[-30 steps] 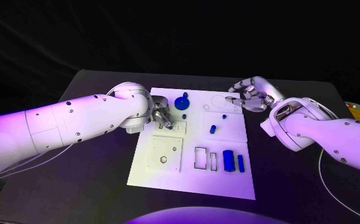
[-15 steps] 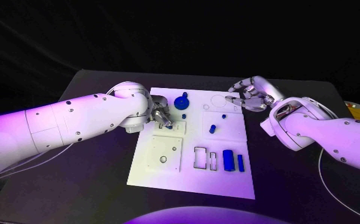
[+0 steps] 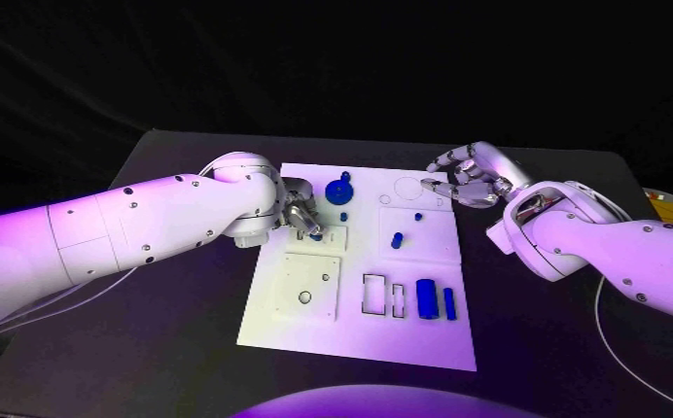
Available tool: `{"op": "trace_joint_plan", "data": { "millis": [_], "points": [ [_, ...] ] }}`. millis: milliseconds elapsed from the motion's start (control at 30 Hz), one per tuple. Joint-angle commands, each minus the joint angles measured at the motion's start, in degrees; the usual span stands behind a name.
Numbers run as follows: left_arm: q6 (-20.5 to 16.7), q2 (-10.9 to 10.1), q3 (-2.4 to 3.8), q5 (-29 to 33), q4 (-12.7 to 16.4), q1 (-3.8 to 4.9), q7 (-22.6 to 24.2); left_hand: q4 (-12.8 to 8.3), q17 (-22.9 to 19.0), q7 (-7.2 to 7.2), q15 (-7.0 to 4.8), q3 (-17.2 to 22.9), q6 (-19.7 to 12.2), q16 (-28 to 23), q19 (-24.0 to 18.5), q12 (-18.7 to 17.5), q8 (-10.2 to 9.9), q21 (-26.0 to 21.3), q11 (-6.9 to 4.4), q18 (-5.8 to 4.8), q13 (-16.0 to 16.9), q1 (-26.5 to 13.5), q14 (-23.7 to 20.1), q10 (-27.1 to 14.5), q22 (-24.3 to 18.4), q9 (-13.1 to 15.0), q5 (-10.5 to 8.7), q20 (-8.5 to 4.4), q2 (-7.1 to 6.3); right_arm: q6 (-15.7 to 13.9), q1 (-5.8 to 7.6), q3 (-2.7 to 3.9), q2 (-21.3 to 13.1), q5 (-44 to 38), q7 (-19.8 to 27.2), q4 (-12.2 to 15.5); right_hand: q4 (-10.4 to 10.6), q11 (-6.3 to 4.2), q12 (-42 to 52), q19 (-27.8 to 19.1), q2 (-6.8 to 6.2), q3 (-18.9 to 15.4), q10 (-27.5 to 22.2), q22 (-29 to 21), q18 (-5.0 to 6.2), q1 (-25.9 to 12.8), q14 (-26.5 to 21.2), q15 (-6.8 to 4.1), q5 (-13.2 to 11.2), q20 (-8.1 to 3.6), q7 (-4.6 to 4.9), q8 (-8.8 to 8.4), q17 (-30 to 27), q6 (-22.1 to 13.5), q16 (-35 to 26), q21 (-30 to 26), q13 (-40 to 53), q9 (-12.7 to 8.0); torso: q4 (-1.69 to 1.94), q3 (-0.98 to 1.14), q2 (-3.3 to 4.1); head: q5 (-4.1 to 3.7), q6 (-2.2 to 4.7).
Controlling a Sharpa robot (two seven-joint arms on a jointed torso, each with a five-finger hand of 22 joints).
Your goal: Assemble the parts on the task board
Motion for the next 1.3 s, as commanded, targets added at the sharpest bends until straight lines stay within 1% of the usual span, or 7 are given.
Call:
{"op": "trace_joint_plan", "data": {
  "millis": [33,200,367,500,633,933,1300],
  "points": [
    [1.54,0.23,-0.18,0.6,-0.1,-0.22,-0.53,0.2,8.73,-0.64,-0.48,-0.64,0.69,0.24,0.42,0.14,-0.19,0.3,-0.2,-1.13,-0.13,-0.55,4.4,-0.04,0.07,-0.05,-0.06,-0.12,0.1,0.71,-0.06,0.01,0.01,-0.18,0.22,0.01,0.11,-0.06,-0.17,-0.4,0.14,-0.45,-0.41,6.0,1.16,-0.8,4.43,-0.22,0.23,0.17,-0.08,0.39,8.51,-0.47,-0.29,-0.38,6.29,0.07,0.01,-0.02,0.05,-0.05,0.01],
    [1.43,0.41,-0.19,0.71,-0.29,-0.23,-0.53,0.32,8.74,-0.63,-0.49,-1.88,0.79,0.24,0.43,0.2,-0.29,0.28,-0.19,-1.13,-0.12,-1.06,4.4,-0.04,0.08,-0.1,-0.05,-0.13,0.37,0.66,-0.1,0.01,0.02,-0.17,0.26,0.0,0.11,-0.07,-0.18,-0.4,0.19,-0.57,-0.42,5.99,1.17,-1.0,4.43,-0.23,0.11,0.17,-0.08,0.45,8.49,-0.51,-0.31,-0.42,6.28,0.06,0.0,-0.01,0.06,-0.11,-0.03],
    [1.39,0.5,-0.2,0.75,-0.44,-0.24,-0.54,0.45,8.72,-0.61,-0.48,-4.51,0.96,0.22,0.42,0.26,-0.53,0.24,-0.17,-1.13,-0.24,-2.14,4.39,-0.1,0.08,-0.23,0.01,-0.13,1.16,0.61,-0.14,0.01,0.01,-0.17,0.26,0.01,0.12,-0.08,-0.26,-0.46,0.27,-0.79,-0.49,5.91,1.2,-1.34,4.42,-0.24,-0.14,0.16,-0.09,0.55,8.44,-0.58,-0.33,-0.56,6.19,0.06,0.02,-0.01,0.05,-0.16,-0.08],
    [1.59,0.55,-0.21,0.76,-0.51,-0.25,-0.57,0.5,8.74,-0.59,-0.47,-5.47,1.0,0.23,0.48,0.35,-0.64,0.26,-0.16,-1.15,-0.16,-2.58,4.4,-0.07,0.18,-0.28,0.02,-0.13,1.42,0.61,-0.15,0.01,-0.02,-0.17,0.25,0.0,0.13,-0.08,-0.25,-0.42,0.37,-0.99,-0.47,5.94,1.18,-1.66,4.42,-0.25,-0.35,0.15,-0.11,0.64,8.41,-0.65,-0.35,-0.54,6.2,0.05,0.03,0.0,-0.01,-0.19,-0.35],
    [1.84,0.56,-0.21,0.77,-0.56,-0.25,-0.6,0.49,8.72,-0.6,-0.46,-6.19,1.04,0.22,0.51,0.37,-0.71,0.27,-0.15,-1.15,-0.19,-2.83,4.4,-0.08,0.23,-0.31,0.02,-0.12,1.49,0.6,-0.16,0.01,-0.05,-0.17,0.24,0.0,0.12,-0.1,-0.28,-0.42,0.6,-1.41,-0.48,5.91,1.2,-2.24,4.43,-0.26,-1.12,0.13,-0.12,0.85,8.44,-0.76,-0.36,-0.64,6.17,0.04,0.02,-0.01,-0.01,-0.22,-0.37],
    [1.75,0.61,-0.23,0.57,-0.74,-0.25,-0.61,0.52,8.74,-0.61,-0.46,-7.33,1.11,0.22,0.56,0.44,-0.8,0.29,-0.16,-1.17,-0.17,-3.14,4.4,-0.07,0.32,-0.36,0.02,-0.12,1.59,0.57,-0.17,0.01,-0.09,-0.16,0.23,0.01,0.14,-0.12,-0.29,-0.39,0.84,-2.04,-0.48,5.91,1.2,-2.86,4.43,-0.29,-2.16,0.11,-0.15,1.14,8.42,-0.91,-0.39,-0.74,6.14,0.02,0.0,-0.01,-0.01,-0.24,-0.3],
    [1.45,0.68,-0.23,0.33,-1.12,-0.25,-0.62,0.6,8.75,-0.59,-0.45,-10.84,1.31,0.22,0.61,0.54,-1.1,0.28,-0.14,-1.18,-0.3,-4.2,4.4,-0.11,0.4,-0.51,0.11,-0.11,2.61,0.49,-0.18,0.01,-0.16,-0.17,0.18,0.05,0.2,-0.14,-0.32,-0.37,1.21,-3.35,-0.5,5.89,1.21,-4.15,4.44,-0.31,-3.15,0.08,-0.18,1.57,8.37,-1.15,-0.43,-0.89,6.08,-0.01,-0.02,0.0,-0.01,-0.3,-0.09]
  ]
}}
